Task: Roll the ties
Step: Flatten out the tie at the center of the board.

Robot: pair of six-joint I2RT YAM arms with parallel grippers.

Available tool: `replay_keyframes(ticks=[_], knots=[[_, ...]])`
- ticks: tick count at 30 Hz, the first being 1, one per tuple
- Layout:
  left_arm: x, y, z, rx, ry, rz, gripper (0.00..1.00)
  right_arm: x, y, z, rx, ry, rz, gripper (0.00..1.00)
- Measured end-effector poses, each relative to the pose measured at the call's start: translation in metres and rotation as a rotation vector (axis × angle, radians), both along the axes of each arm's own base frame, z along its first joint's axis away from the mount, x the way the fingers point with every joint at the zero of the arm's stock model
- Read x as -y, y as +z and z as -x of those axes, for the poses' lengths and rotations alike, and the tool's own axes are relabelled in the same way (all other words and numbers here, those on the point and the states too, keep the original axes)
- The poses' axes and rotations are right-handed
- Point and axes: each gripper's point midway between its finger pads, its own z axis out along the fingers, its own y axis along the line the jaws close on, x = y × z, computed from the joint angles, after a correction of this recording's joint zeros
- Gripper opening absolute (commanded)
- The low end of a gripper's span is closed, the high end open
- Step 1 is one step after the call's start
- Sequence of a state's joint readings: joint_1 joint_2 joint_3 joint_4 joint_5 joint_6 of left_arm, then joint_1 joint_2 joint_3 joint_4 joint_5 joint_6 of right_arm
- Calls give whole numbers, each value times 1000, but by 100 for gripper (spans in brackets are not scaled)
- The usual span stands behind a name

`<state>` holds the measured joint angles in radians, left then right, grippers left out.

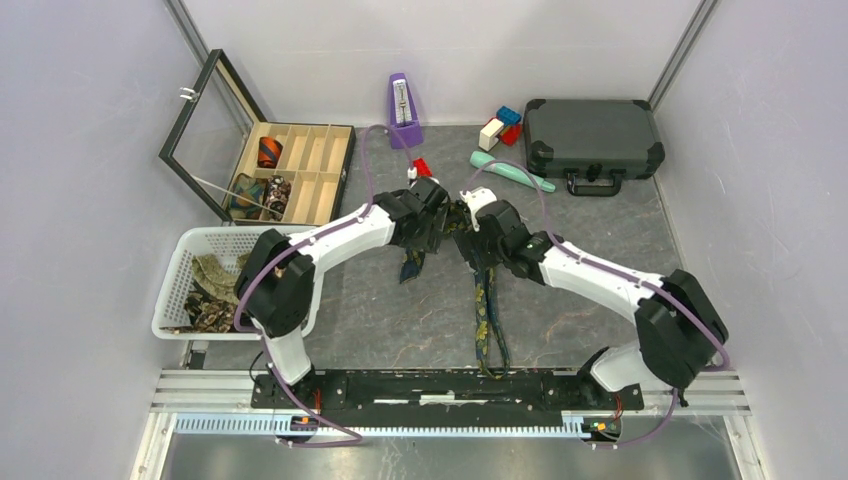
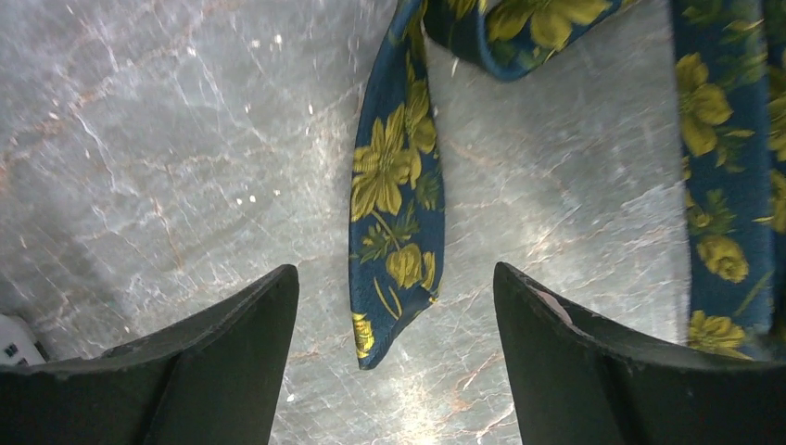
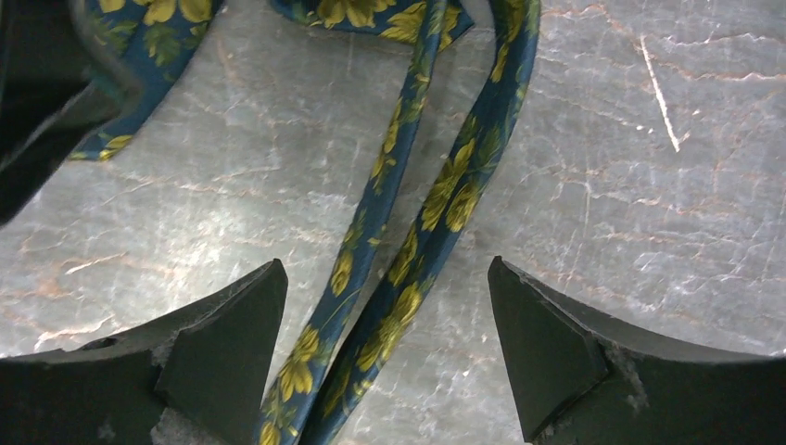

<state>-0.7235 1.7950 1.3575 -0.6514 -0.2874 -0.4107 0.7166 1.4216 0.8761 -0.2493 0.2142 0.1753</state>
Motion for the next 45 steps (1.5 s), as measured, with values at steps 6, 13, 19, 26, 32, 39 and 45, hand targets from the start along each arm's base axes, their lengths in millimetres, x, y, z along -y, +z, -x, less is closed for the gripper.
replay_keyframes(ticks=[6, 13, 19, 26, 32, 39, 45], knots=[[-2, -18, 13, -4, 29, -8, 89, 5, -8, -23, -11, -12, 45, 87], [12, -8, -2, 54, 35, 16, 92, 0, -22, -24, -51, 19, 51, 84], [25, -10, -25, 97, 54, 9, 93, 0, -25, -22, -62, 23, 43, 82], [28, -15, -47, 141, 91, -40, 92, 16, -47, -10, -103, 10, 78, 85], [20, -23, -58, 144, 121, -62, 91, 24, -61, 1, -130, 1, 90, 77], [6, -37, -76, 144, 139, -80, 90, 24, -73, 10, -152, 0, 65, 35], [-6, -53, -96, 123, 149, -103, 88, 25, -76, 17, -146, -2, 28, 10]])
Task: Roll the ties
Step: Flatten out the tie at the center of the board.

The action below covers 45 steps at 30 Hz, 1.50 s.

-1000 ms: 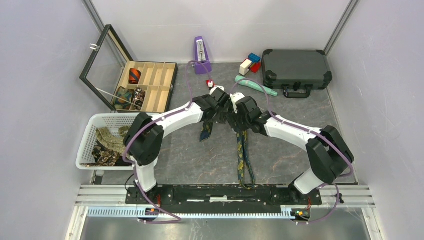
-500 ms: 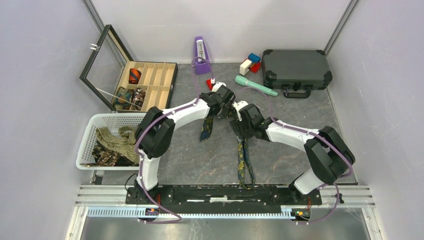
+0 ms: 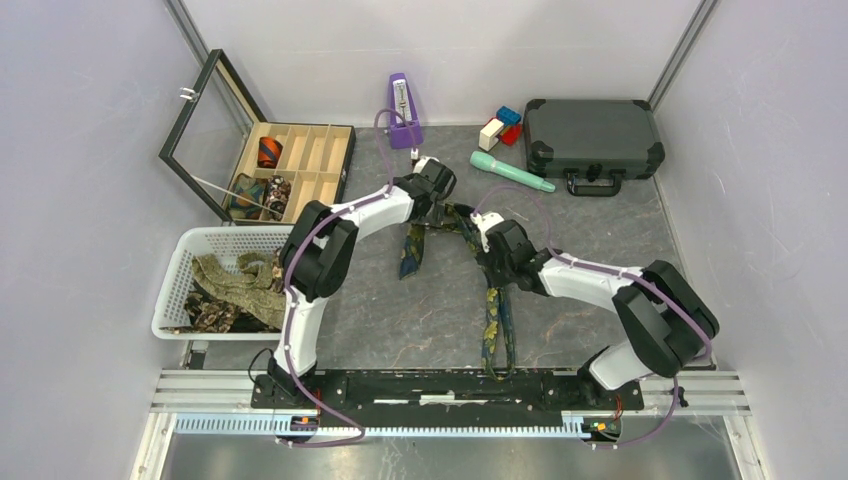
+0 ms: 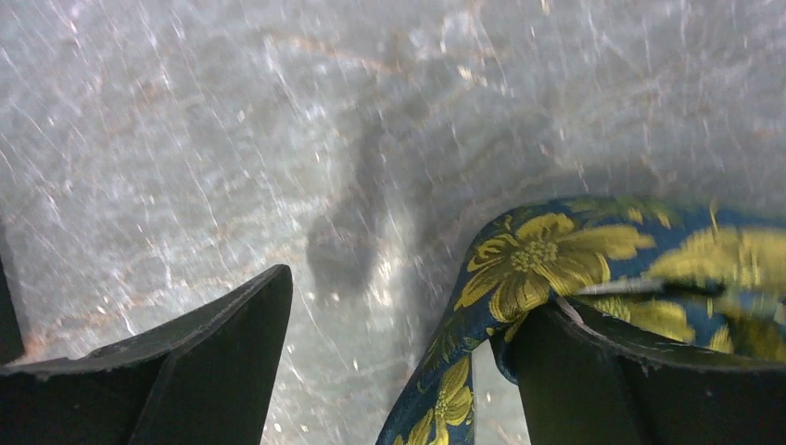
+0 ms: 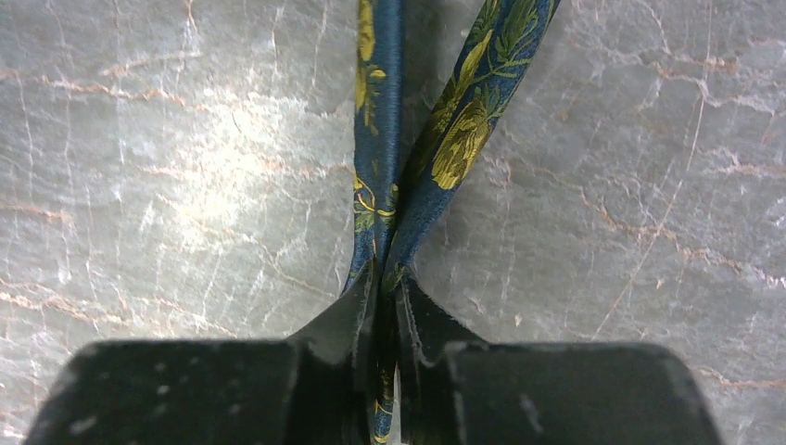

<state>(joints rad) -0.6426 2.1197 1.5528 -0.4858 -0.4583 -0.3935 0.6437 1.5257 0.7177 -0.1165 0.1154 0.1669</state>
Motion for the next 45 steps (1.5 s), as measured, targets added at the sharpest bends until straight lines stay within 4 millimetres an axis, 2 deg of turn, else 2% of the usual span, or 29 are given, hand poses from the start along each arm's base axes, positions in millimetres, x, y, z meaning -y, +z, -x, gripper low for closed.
replay_keyframes(ticks=[5, 10, 15, 18, 20, 24, 26, 28, 31, 33, 36, 40, 43, 45], knots=[[-9, 4, -33, 16, 21, 20, 87, 8, -1, 16, 10, 4, -36, 2], [-8, 12, -67, 38, 10, 30, 87, 11, -1, 37, 10, 14, -105, 0], [9, 30, -95, 72, -23, 50, 88, 10, -2, 56, -7, 24, -183, 0], [23, 42, -105, 90, -41, 75, 88, 6, -2, 66, -30, 35, -231, 1], [27, 51, -109, 108, -43, 86, 90, 2, -2, 75, -58, 50, -272, 13], [25, 62, -111, 123, -35, 84, 91, -6, -1, 87, -112, 75, -323, 54], [21, 64, -106, 112, -32, 71, 91, -9, 3, 87, -123, 78, -333, 73], [15, 67, -94, 89, -31, 54, 92, -11, 7, 86, -131, 83, -323, 81], [4, 78, -68, 65, -31, 34, 92, -9, 13, 80, -136, 75, -281, 87], [-3, 94, -46, 58, -31, 33, 92, -10, 22, 71, -126, 69, -259, 91], [-11, 123, -16, 78, -34, 63, 93, -18, 44, 45, -81, 63, -223, 94], [-21, 154, 22, 105, -41, 122, 93, -36, 76, -3, -3, 58, -183, 95], [-34, 162, 48, 103, -34, 151, 93, -51, 92, -45, 44, 52, -137, 95], [-43, 157, 66, 81, -34, 158, 95, -59, 95, -70, 64, 48, -100, 94]])
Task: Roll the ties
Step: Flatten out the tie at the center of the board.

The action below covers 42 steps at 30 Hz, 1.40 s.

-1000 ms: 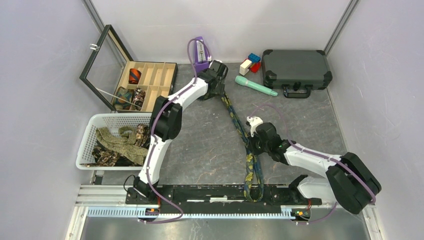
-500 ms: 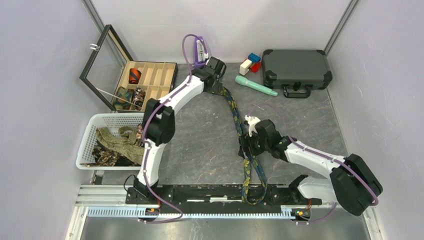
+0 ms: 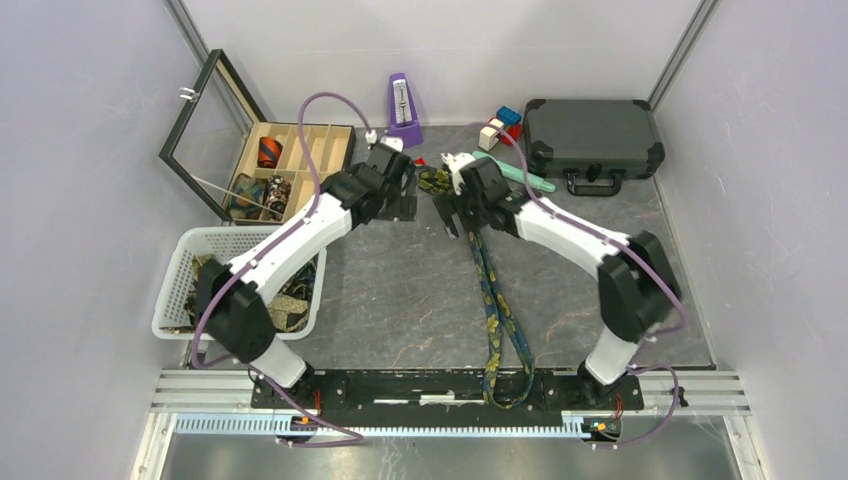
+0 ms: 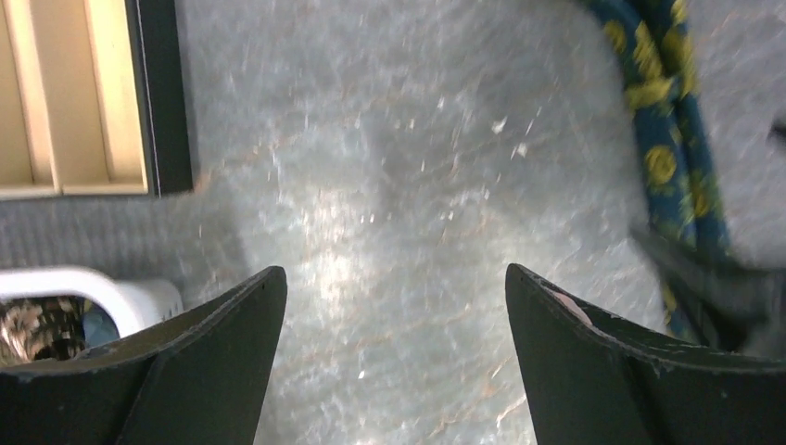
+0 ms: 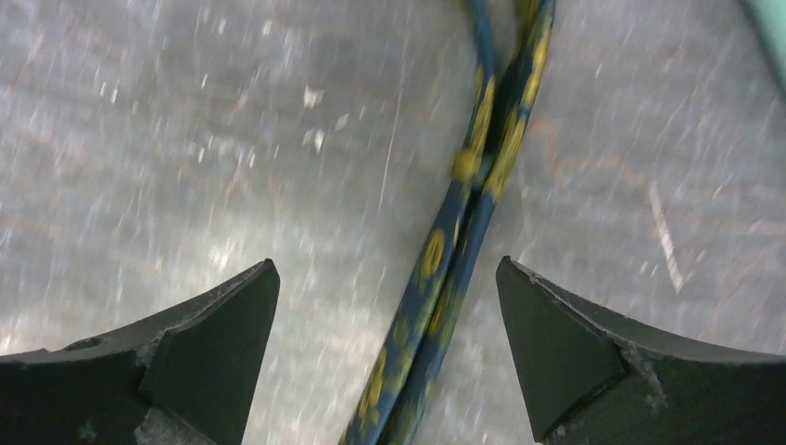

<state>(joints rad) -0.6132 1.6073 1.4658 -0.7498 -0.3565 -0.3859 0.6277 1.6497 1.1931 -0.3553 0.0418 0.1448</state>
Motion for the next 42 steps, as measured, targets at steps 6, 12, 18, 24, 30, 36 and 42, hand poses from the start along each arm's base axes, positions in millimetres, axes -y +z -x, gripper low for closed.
replay_keyframes(ticks=[6, 12, 18, 24, 30, 36, 42], knots=[[-20, -32, 55, -88, -10, 8, 98, -26, -10, -79, 24, 11, 111, 93], [-32, -44, 97, -118, -23, 57, 98, -27, -41, -118, 8, 25, 203, 90], [-36, -41, 115, -107, -32, 111, 98, -20, -64, -132, -4, 28, 267, 83], [-38, -55, 129, -138, -34, 132, 98, -14, -71, -139, 12, 30, 315, 53], [-38, -68, 140, -164, -38, 147, 100, -17, -80, -147, 28, 27, 320, 8], [-23, -70, 149, -169, -74, 185, 100, -20, -84, -153, 31, -17, 294, 0], [22, -71, 168, -175, -173, 236, 100, 4, -76, -139, -2, -181, 213, 0]])
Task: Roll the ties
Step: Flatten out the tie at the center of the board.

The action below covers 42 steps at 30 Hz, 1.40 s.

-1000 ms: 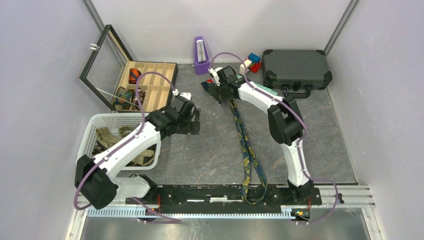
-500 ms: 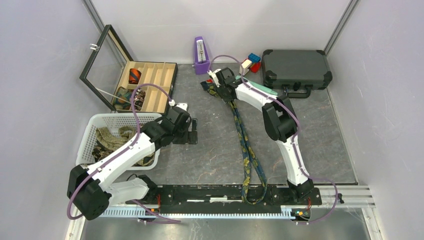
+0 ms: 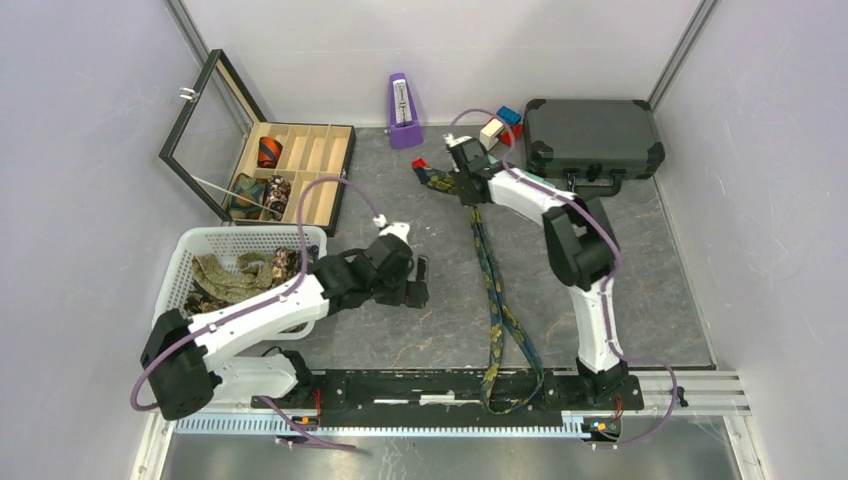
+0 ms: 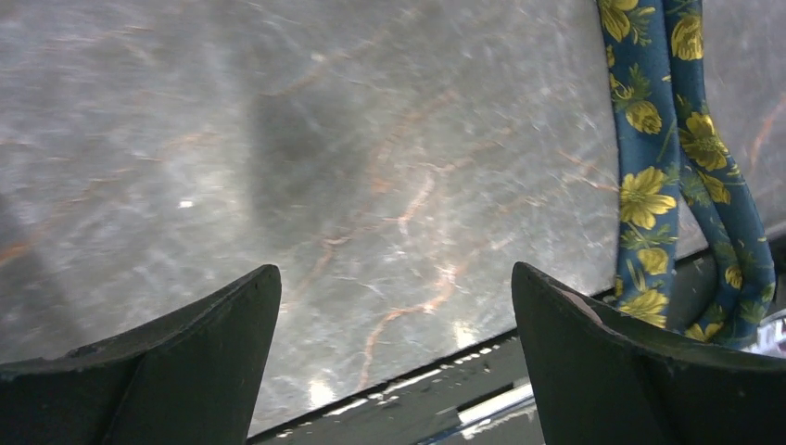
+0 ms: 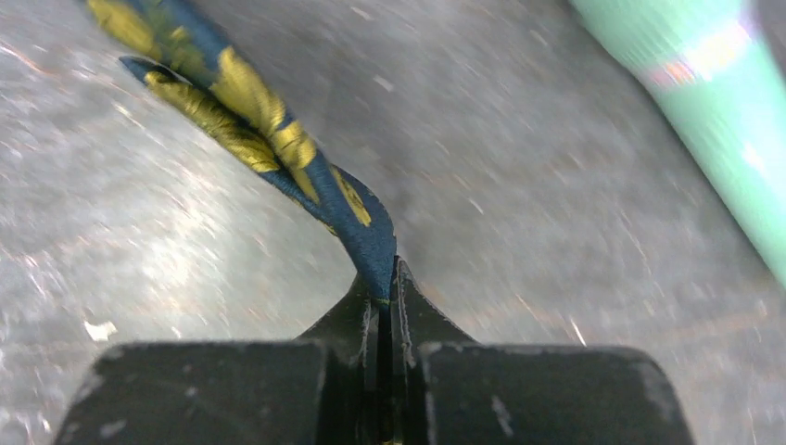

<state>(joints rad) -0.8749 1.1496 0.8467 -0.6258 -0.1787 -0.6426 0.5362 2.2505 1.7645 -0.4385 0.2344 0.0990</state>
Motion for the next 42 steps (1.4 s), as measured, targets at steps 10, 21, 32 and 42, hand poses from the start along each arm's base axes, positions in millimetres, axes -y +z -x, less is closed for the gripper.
replay_keyframes(ticks=[10, 21, 32, 42], knots=[[105, -14, 32, -26, -133, -21, 100, 136, 63, 26, 109, -458, -267, 0], [210, -26, 37, -14, -169, 9, 100, 195, 33, 44, 48, -682, -287, 0], [262, -52, 15, 8, -145, -19, 98, 255, 39, 39, 69, -838, -287, 0], [267, -88, 16, -35, -122, -61, 59, 253, 39, 38, 63, -828, -304, 0]])
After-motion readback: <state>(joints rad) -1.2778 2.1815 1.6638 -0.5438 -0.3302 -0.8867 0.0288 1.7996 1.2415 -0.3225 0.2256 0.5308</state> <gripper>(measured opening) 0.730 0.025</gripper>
